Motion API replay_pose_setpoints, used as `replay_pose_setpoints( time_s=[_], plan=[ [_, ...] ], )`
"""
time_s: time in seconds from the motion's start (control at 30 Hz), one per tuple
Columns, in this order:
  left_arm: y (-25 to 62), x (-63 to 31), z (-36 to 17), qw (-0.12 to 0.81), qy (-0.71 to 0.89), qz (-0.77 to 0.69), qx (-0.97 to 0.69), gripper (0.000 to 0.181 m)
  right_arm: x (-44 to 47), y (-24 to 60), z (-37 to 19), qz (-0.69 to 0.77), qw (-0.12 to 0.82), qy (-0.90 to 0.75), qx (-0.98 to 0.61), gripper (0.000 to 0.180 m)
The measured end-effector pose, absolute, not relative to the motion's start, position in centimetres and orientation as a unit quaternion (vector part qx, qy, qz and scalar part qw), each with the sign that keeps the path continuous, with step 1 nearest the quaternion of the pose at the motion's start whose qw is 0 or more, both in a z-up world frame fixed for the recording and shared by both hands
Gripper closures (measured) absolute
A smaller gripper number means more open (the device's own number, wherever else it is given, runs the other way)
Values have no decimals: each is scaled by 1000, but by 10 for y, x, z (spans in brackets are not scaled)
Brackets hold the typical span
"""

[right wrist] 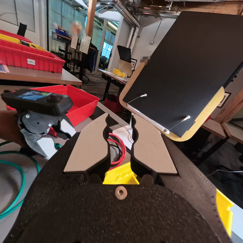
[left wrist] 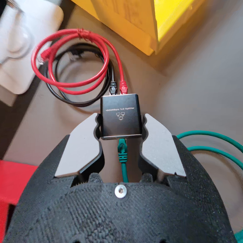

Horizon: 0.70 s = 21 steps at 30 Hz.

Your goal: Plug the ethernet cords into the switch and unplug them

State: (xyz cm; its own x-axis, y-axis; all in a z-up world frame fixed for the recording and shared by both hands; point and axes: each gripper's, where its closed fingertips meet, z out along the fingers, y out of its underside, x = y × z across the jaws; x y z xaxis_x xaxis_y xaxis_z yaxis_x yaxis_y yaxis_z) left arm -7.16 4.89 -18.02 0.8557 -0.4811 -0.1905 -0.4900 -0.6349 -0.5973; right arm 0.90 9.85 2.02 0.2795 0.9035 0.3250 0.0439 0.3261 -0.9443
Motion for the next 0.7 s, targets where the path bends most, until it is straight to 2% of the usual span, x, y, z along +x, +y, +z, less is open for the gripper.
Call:
replay_pose_setpoints(
  time_s=[0.03, 0.17, 0.27, 0.5, 0.6, 0.7],
  plan=[
    [50, -75, -170, 349, 265, 15, -899, 119, 9, 98, 20, 343, 638, -499, -475, 151],
    [50, -85, -127, 410, 258, 63, -873, 120, 5, 93, 14, 384, 601, -506, -486, 153],
    [47, -89, -86, 469, 256, 108, -839, 119, -3, 82, 1, 442, 531, -515, -507, 151],
    [25, -69, 2, 592, 292, 237, -713, 119, -26, 34, -12, 616, 348, -487, -512, 134],
    [16, -49, 20, 623, 319, 263, -664, 119, -26, 19, 3, 677, 306, -456, -490, 130],
    [12, -27, 19, 629, 364, 266, -634, 119, -22, 9, 15, 712, 283, -440, -468, 133]
  ],
)
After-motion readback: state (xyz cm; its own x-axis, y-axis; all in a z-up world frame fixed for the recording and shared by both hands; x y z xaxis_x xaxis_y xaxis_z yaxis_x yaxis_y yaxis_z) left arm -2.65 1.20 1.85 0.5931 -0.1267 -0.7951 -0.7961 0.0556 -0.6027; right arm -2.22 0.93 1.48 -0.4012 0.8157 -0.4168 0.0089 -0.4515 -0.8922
